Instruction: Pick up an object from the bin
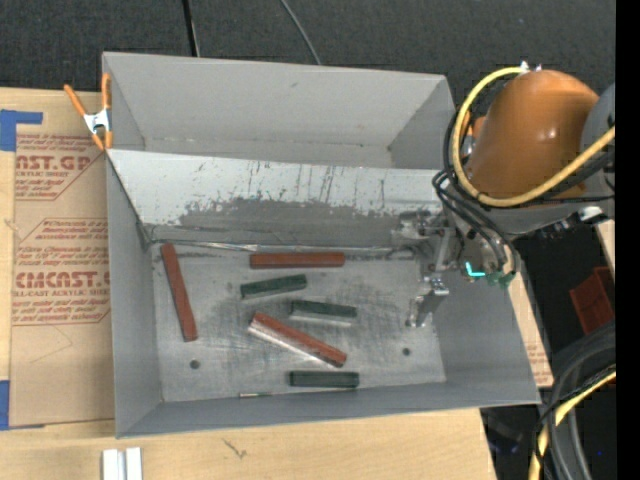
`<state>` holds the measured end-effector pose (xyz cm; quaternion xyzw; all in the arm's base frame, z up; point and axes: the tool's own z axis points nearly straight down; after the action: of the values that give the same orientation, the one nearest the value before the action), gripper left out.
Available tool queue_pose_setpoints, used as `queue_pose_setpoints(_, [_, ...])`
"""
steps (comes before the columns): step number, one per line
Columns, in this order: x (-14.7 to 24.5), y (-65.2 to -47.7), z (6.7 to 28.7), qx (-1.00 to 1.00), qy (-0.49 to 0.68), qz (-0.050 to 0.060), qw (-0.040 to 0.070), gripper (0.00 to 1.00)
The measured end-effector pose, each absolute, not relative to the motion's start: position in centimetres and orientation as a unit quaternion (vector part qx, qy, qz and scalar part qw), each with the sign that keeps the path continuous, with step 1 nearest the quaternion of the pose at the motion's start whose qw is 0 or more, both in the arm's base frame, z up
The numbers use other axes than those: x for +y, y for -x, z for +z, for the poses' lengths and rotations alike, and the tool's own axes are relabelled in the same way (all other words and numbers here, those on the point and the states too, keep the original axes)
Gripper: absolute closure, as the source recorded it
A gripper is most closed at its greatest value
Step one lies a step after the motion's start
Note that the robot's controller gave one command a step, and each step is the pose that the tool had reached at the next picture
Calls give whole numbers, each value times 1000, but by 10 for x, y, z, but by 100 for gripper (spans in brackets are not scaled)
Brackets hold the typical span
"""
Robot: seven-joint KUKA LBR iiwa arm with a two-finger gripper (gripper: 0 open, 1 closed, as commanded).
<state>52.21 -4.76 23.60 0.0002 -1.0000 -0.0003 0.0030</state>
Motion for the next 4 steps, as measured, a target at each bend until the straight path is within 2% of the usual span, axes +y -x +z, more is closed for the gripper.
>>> queue_pose_setpoints(1, [-48,-524,240,-1000,0,0,-1,0])
queue_pose_setpoints(2, [-41,-529,181,-1000,-14,0,-4,0])
queue_pose_setpoints(3, [-11,-533,98,-1000,20,0,0,100])
queue_pose_setpoints(4, [-11,-533,98,-1000,20,0,0,0])
